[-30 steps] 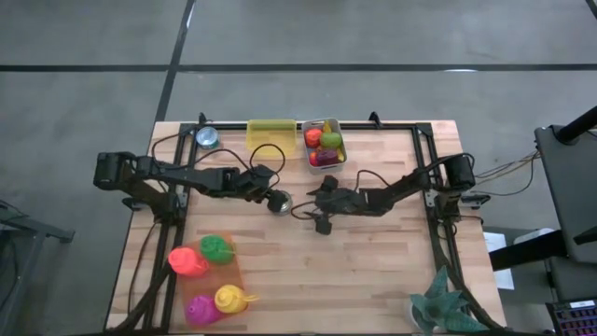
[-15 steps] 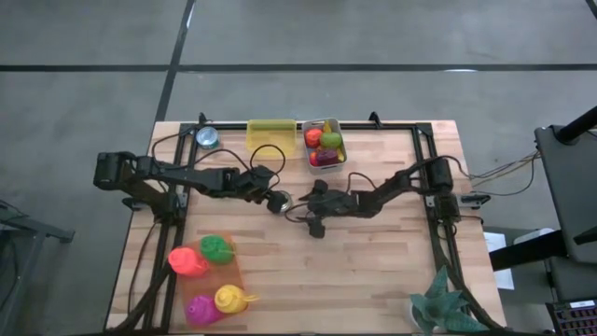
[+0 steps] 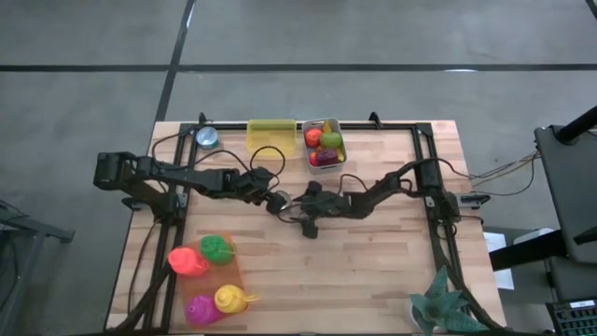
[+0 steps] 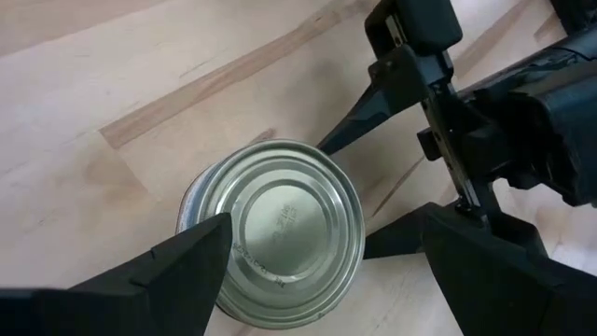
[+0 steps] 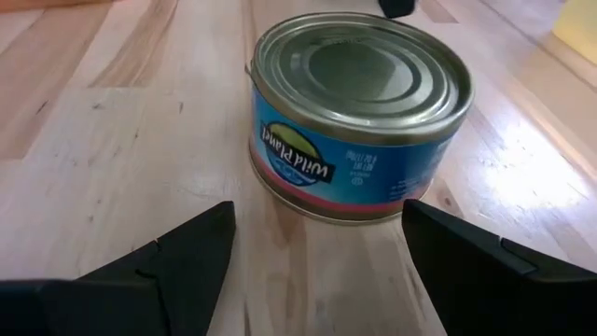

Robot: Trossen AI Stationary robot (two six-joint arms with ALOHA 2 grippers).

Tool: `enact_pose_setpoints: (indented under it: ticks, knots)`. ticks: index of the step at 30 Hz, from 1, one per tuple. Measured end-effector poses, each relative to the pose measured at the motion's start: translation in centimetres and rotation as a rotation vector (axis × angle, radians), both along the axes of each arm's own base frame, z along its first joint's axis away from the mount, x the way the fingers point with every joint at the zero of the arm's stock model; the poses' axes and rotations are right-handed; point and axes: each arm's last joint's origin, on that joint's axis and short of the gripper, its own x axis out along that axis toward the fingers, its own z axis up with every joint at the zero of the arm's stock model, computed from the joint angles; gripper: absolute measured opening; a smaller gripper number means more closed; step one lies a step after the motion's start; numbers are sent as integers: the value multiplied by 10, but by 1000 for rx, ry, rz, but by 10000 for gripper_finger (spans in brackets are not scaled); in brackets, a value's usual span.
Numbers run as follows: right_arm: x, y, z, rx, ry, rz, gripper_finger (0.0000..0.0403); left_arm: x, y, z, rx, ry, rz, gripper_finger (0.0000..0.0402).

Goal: Pick & Place Food Item
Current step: Put the blue and pink tuna can into the yellow bin

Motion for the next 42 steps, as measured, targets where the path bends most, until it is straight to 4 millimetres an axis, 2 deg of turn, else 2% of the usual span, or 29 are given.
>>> enact_pose_setpoints:
  ticks: [4,10,24,29,42]
  knots:
    - [-3,-3,3,-24,1,-82,306,0,0,0,0,0,0,353]
    - [-5,-6,3,-30,3,-99,306,0,-1,0,0,1,-2,353]
    - [-5,-5,3,-24,2,-93,306,-2,0,-1,0,27,2,353]
    - [-4,-3,4,22,-9,-4,306,-2,0,-2,0,29,2,353]
    - [0,-2,7,21,-24,-6,306,-4,0,-4,7,51,10,353]
